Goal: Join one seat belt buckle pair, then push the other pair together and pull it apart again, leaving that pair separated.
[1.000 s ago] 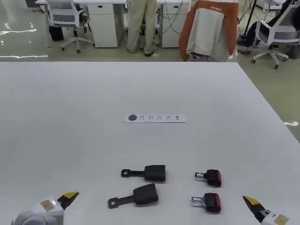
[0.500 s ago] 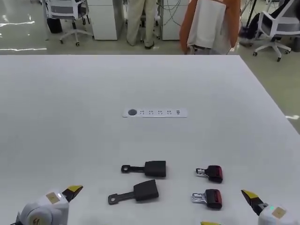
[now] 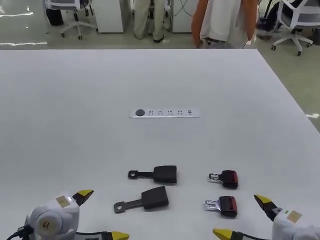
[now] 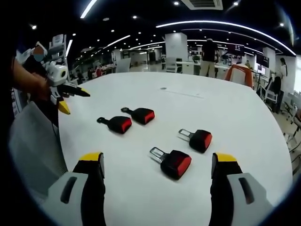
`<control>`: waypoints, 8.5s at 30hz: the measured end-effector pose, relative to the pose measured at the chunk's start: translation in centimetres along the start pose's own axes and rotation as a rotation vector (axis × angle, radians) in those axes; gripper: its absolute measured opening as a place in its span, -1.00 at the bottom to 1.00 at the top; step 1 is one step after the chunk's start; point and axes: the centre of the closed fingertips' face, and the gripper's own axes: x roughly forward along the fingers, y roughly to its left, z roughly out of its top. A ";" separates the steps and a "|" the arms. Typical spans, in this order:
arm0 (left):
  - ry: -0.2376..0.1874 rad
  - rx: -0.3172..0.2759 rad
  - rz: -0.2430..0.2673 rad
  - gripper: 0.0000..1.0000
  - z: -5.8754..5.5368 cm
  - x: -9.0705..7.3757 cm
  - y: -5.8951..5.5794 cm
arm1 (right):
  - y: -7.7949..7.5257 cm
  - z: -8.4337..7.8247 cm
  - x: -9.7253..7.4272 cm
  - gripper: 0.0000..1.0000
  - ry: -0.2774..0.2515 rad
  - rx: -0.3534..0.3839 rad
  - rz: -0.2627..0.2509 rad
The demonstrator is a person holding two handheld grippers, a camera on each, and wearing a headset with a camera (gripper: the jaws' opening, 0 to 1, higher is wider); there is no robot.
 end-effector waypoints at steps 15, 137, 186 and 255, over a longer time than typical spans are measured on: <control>0.021 0.007 -0.029 0.90 0.2 2.2 0.2 | -0.5 -0.3 1.6 0.84 0.032 0.000 0.039; 0.363 0.622 -0.530 -0.34 -1.5 13.8 -3.6 | -3.6 -5.6 5.2 -0.35 0.424 -0.479 0.589; 0.414 0.596 -0.502 -0.34 -1.7 13.9 -3.7 | -3.4 -5.9 5.9 -0.35 0.555 -0.541 0.589; 0.440 0.602 -0.499 -0.35 -1.8 13.8 -3.6 | 6.5 -2.1 11.7 -0.35 0.205 -0.390 0.669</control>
